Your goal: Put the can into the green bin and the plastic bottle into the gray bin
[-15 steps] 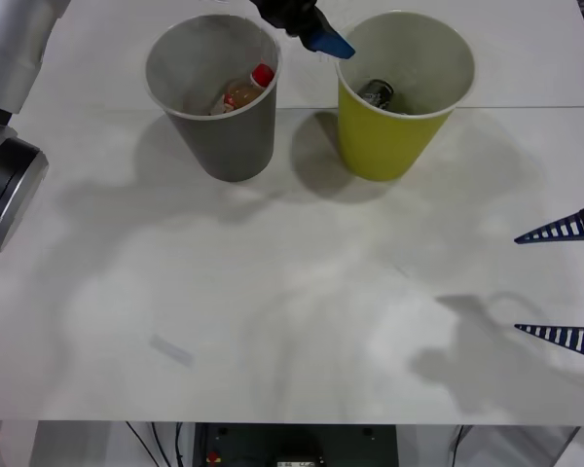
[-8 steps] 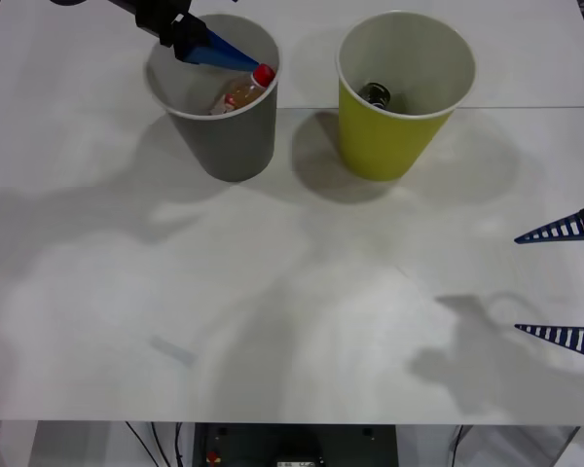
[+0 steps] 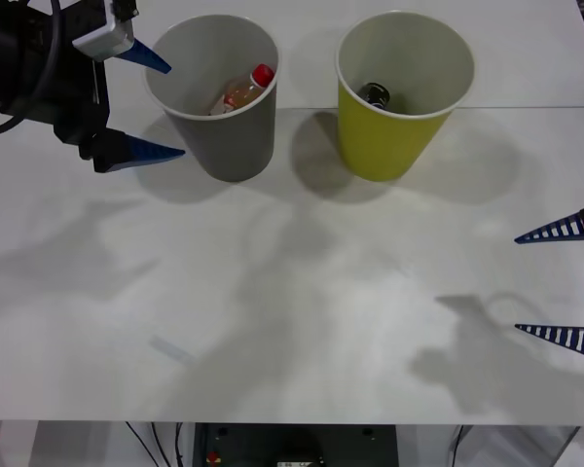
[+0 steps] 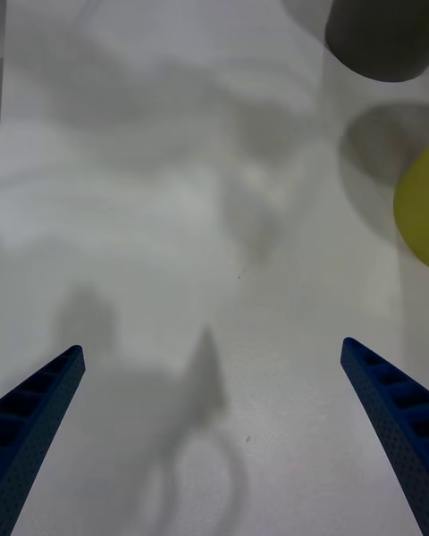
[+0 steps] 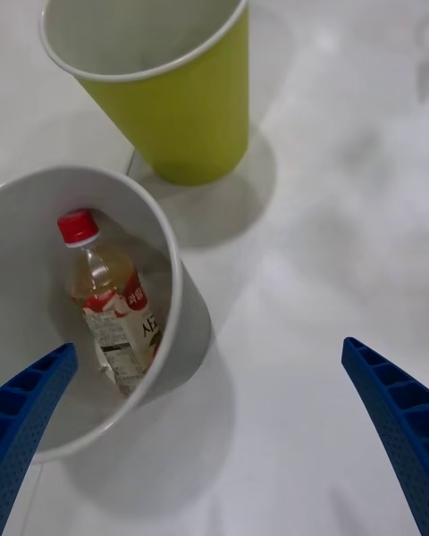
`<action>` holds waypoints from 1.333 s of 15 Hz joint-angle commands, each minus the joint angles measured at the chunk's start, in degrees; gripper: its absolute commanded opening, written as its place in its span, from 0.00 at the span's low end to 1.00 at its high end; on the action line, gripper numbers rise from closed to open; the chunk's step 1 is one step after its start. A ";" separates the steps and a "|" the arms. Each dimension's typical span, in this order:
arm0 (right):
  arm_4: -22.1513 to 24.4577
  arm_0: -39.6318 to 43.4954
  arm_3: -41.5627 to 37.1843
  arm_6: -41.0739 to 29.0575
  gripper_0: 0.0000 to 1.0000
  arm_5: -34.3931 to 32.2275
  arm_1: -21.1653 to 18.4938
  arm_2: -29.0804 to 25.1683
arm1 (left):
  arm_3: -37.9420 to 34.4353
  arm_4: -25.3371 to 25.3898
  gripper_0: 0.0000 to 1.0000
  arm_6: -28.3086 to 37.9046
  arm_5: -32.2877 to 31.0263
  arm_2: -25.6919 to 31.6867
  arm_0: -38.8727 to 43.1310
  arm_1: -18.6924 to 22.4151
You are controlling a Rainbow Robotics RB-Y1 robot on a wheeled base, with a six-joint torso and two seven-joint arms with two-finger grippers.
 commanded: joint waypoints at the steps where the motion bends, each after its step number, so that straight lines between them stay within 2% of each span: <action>1: 0.00 0.00 0.00 0.00 1.00 0.00 0.00 0.00 | -2.15 2.20 1.00 -7.43 0.01 5.09 7.64 0.96; 6: 0.00 0.00 0.00 0.00 1.00 0.00 0.00 0.00 | -2.15 4.93 1.00 -22.81 0.01 10.28 18.10 3.77; 12: 0.00 0.00 0.00 0.00 1.00 0.00 0.00 0.00 | -2.23 8.79 1.00 -33.71 0.01 15.29 28.65 3.86; 16: 0.00 0.00 0.00 0.00 1.00 0.00 0.00 0.00 | -2.32 10.29 1.00 -39.51 0.01 16.96 34.36 3.86; 20: 0.00 0.00 0.00 0.00 1.00 0.00 0.00 0.00 | -6.72 11.08 1.00 -39.16 3.18 17.48 40.69 4.48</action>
